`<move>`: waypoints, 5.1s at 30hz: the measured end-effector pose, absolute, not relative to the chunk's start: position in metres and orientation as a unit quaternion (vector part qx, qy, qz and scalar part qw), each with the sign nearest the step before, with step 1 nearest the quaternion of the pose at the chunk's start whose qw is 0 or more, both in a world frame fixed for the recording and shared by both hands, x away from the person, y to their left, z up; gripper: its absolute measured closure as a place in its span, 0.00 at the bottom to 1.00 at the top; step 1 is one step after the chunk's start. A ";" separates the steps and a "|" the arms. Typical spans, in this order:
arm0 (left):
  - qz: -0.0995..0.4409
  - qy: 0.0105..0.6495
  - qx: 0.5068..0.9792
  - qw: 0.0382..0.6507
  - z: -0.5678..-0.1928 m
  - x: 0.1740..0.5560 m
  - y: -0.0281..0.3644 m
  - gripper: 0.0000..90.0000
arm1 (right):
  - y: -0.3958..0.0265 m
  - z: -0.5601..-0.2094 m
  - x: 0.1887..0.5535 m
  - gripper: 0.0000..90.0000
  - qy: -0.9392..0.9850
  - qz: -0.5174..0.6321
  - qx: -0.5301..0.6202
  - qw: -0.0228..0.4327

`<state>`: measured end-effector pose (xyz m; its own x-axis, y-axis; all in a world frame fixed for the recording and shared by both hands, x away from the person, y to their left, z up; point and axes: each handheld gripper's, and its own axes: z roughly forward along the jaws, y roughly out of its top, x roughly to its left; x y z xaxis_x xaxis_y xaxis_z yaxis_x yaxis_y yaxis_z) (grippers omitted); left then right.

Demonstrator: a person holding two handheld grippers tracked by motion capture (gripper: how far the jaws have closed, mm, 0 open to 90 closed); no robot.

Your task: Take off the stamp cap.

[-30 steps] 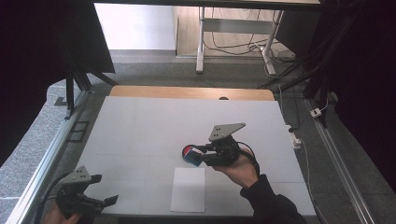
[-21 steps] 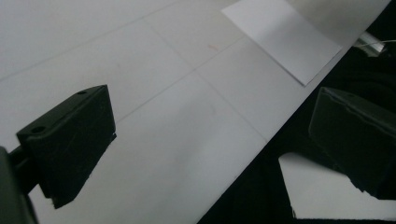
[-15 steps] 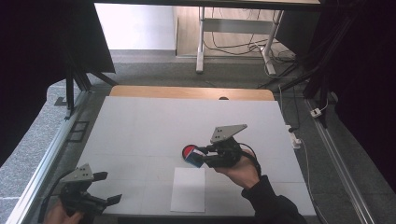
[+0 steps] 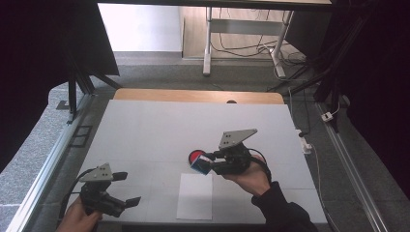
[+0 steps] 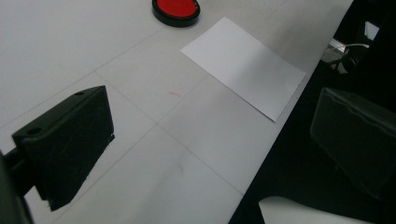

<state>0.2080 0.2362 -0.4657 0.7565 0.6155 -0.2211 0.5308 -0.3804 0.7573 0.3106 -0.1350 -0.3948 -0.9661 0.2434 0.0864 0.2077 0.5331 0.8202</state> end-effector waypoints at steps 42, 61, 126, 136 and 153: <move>-0.008 0.168 0.874 0.457 -0.446 0.282 0.126 0.00 | -0.136 -0.387 0.303 0.79 0.873 0.475 0.106 0.002; -0.034 0.111 0.870 0.479 -0.448 0.296 0.091 0.00 | -0.135 -0.386 0.299 0.79 0.874 0.477 0.086 -0.006; -0.083 0.050 0.852 0.515 -0.446 0.288 0.106 0.77 | -0.135 -0.381 0.289 0.79 0.871 0.489 0.035 -0.032; -0.062 0.024 0.855 0.514 -0.445 0.284 0.106 0.77 | -0.135 -0.383 0.292 0.79 0.866 0.495 0.039 -0.060; -0.064 0.029 0.857 0.511 -0.445 0.285 0.108 0.77 | -0.133 -0.381 0.288 0.79 0.871 0.488 0.035 -0.037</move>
<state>0.2854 0.1076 -0.4448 0.9900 -0.0155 -0.1402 0.1160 -0.4765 0.8715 0.2879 -0.1328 -0.3809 -0.9949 0.0244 0.0983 0.0966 0.5205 0.8484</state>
